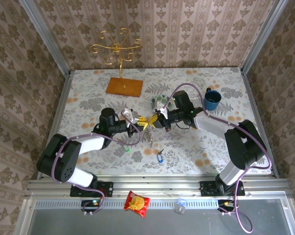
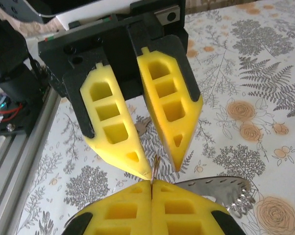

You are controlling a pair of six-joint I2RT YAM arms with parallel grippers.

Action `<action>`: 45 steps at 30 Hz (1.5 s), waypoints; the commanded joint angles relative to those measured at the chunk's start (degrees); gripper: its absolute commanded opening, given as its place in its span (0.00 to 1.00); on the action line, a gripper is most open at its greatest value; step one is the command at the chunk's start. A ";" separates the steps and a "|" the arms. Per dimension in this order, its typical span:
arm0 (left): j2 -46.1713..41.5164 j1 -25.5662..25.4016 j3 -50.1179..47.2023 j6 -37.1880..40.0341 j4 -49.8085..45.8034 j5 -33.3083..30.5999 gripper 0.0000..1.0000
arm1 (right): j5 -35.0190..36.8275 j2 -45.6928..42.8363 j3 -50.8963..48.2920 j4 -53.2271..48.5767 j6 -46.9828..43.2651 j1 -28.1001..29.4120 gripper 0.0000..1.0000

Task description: Put the keys on the keyring

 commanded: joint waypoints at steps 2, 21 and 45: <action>-1.36 0.20 1.22 1.96 -3.18 0.16 0.18 | 4.48 -2.43 4.51 -12.58 -8.41 1.66 0.00; -2.80 -0.24 2.34 4.88 -8.30 1.83 0.00 | 6.71 -7.45 0.11 -3.07 -0.86 0.49 0.36; -0.97 -0.24 0.53 1.10 -1.03 1.80 0.00 | 2.11 -0.98 -4.20 13.54 9.02 0.58 0.04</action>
